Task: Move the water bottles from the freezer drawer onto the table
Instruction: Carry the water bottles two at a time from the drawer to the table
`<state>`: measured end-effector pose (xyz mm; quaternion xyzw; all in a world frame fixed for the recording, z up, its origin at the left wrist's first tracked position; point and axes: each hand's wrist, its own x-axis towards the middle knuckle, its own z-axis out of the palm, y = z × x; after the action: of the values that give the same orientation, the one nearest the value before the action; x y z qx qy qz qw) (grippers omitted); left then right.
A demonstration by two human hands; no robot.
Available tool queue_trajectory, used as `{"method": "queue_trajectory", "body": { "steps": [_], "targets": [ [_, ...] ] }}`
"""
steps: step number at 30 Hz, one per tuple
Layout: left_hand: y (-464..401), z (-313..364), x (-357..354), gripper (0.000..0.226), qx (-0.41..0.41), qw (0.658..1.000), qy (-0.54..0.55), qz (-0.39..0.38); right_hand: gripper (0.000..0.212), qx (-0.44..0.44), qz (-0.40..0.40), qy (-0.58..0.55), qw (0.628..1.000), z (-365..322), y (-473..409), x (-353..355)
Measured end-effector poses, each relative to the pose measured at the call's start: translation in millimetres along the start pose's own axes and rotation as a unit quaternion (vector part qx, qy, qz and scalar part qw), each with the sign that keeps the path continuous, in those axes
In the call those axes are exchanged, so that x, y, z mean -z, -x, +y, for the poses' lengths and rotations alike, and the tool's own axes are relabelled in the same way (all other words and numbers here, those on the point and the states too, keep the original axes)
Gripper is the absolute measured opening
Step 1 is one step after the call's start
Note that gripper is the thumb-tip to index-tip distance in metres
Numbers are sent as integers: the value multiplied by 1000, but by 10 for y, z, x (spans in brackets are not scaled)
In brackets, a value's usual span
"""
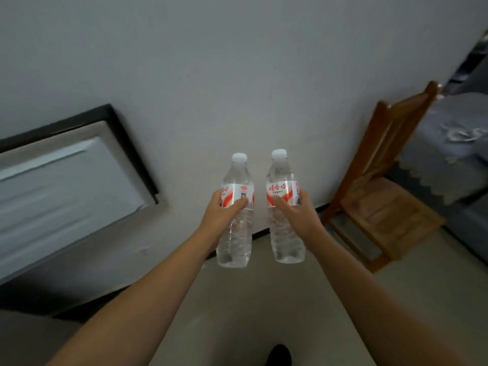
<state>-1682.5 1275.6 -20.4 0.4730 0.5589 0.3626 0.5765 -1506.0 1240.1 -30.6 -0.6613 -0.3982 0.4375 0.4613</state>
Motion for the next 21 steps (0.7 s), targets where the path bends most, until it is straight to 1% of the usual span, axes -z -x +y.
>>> {"method": "queue_trajectory", "body": {
  "steps": [3, 6, 9, 11, 13, 15, 18, 21],
  "targets": [
    [-152, 73, -752, 41, -17, 998, -26, -54, 53, -12, 72, -12, 997, 127, -108, 720],
    [-235, 158, -1477, 49, -26, 990, -73, -115, 59, -21, 147, -12, 989, 233, -74, 1415],
    [-274, 244, -2147, 56, -52, 974, -122, -181, 58, -25, 208, -23, 978, 371, 46, 2017],
    [-273, 287, -2548, 55, -59, 963, -139, -225, 58, -27, 245, -29, 969, 490, 157, 2356],
    [-262, 296, -3017, 57, -69, 943, -154, -288, 60, -36, 288, -39, 956, 646, 302, 2729],
    [-242, 271, -3439, 60, -74, 923, -170, -338, 56, -46, 320, -54, 945, 768, 442, 3021],
    [-120, 220, -4138, 52, -62, 899, -167, -401, 49, -59, 381, -73, 920, 963, 642, 3481],
    [-39, 179, -4776, 51, -75, 862, -171, -471, 47, -76, 437, -96, 891, 1104, 735, 3908]
  ]
}}
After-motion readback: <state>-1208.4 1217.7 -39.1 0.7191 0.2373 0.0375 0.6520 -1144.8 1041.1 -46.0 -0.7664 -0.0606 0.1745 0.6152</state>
